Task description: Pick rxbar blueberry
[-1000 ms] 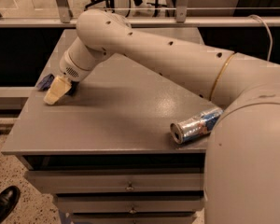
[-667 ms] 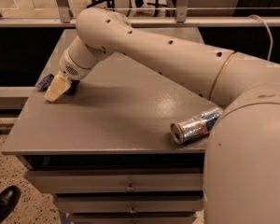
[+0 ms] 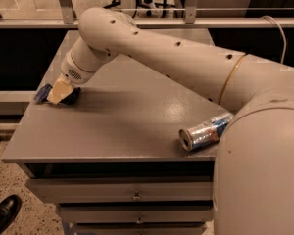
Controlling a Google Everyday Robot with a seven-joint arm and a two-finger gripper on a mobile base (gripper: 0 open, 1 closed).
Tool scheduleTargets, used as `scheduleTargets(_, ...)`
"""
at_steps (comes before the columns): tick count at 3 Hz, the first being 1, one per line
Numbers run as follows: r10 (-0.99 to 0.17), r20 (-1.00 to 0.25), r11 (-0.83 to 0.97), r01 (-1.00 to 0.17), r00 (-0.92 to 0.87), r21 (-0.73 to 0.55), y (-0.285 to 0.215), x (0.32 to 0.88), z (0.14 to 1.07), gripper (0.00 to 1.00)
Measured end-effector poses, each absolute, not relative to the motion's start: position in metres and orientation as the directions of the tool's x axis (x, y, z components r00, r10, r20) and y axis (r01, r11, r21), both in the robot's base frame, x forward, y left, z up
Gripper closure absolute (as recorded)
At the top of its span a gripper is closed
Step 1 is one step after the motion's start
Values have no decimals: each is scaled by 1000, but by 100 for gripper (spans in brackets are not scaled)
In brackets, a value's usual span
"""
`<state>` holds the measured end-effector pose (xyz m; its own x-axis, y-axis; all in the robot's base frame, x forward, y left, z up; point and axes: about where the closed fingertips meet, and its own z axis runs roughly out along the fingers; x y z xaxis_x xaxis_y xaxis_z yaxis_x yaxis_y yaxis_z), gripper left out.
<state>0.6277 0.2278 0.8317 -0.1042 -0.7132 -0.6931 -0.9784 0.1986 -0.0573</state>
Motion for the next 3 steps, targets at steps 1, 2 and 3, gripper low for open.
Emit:
scheduleTargets(1, -713, -693, 199, -978, -104, -57, 228, 628, 832, 100)
scheduleTargets(2, -676, -733, 204, -974, -70, -95, 204, 639, 884, 100)
scheduleTargets(3, -612, -791, 238, -959, -23, -156, 161, 652, 957, 100)
